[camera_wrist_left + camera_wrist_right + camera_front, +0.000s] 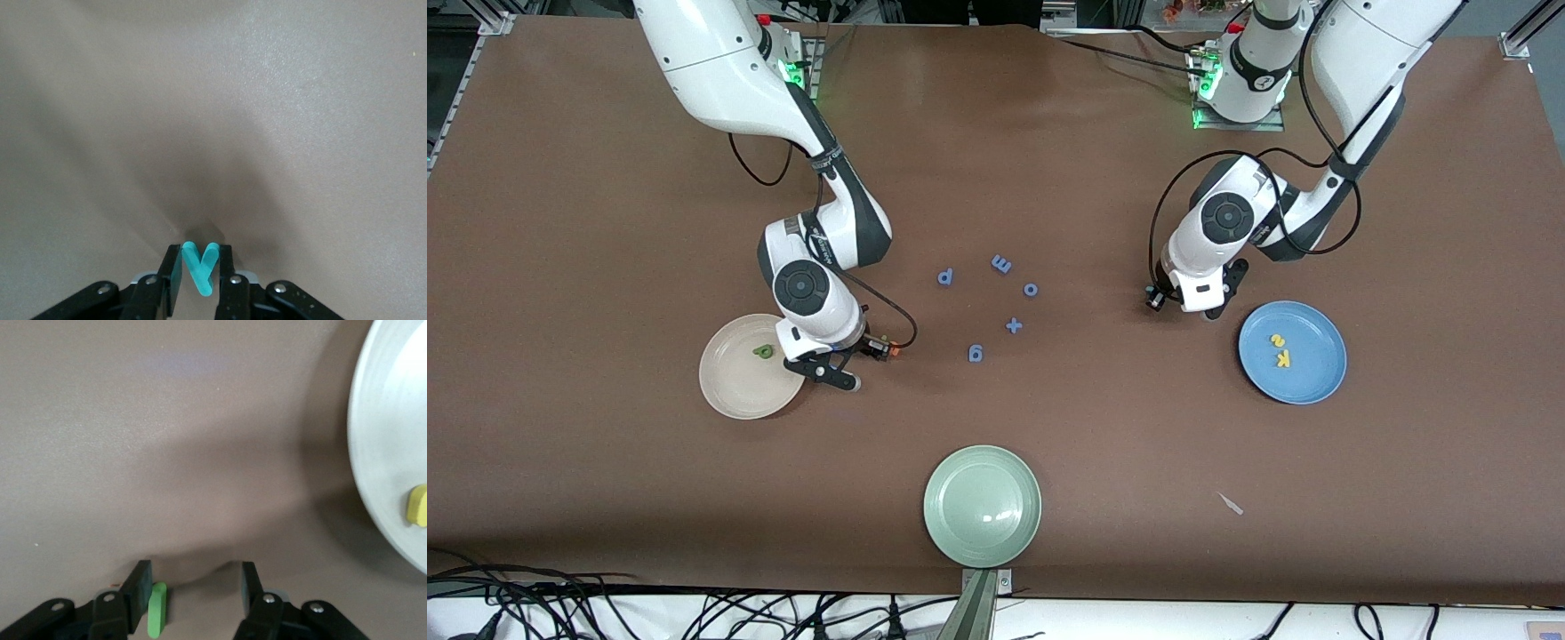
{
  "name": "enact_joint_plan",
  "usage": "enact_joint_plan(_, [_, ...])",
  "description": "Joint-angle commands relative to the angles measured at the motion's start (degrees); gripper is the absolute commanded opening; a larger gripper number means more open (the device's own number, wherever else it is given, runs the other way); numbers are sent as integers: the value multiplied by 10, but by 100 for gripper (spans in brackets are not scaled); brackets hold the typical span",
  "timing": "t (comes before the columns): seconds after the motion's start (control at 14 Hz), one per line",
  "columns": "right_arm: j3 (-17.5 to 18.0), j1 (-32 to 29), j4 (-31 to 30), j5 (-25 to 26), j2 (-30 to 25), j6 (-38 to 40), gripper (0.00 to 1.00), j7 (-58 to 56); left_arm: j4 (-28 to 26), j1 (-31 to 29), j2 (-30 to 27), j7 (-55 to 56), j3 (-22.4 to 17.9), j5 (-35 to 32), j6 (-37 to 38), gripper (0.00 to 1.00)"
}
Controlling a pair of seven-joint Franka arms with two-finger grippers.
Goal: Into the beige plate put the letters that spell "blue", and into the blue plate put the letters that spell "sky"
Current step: 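Place the l in the beige plate while the left gripper lifts the y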
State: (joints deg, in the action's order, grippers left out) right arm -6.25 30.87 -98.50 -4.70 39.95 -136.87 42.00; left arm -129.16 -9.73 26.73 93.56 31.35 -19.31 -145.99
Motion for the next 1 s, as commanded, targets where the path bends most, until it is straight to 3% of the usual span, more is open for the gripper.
enact_joint_plan(0.0, [3,9,16,0,17,-18,62,35,-5,2,-3,14,-1,-19,-2,25])
enact_joint_plan(0.64, [10,21,0,0,12,-9,59,65,-3,4,1,14,-1,-19,-2,25])
enact_joint_plan(0.79, [8,20,0,0,9,-9,43,51,-3,4,2,14,-1,-19,-2,26])
enact_joint_plan(0.93, [5,17,1,0,7,-1,19,36,-3,4,5,14,-1,-19,-2,31])
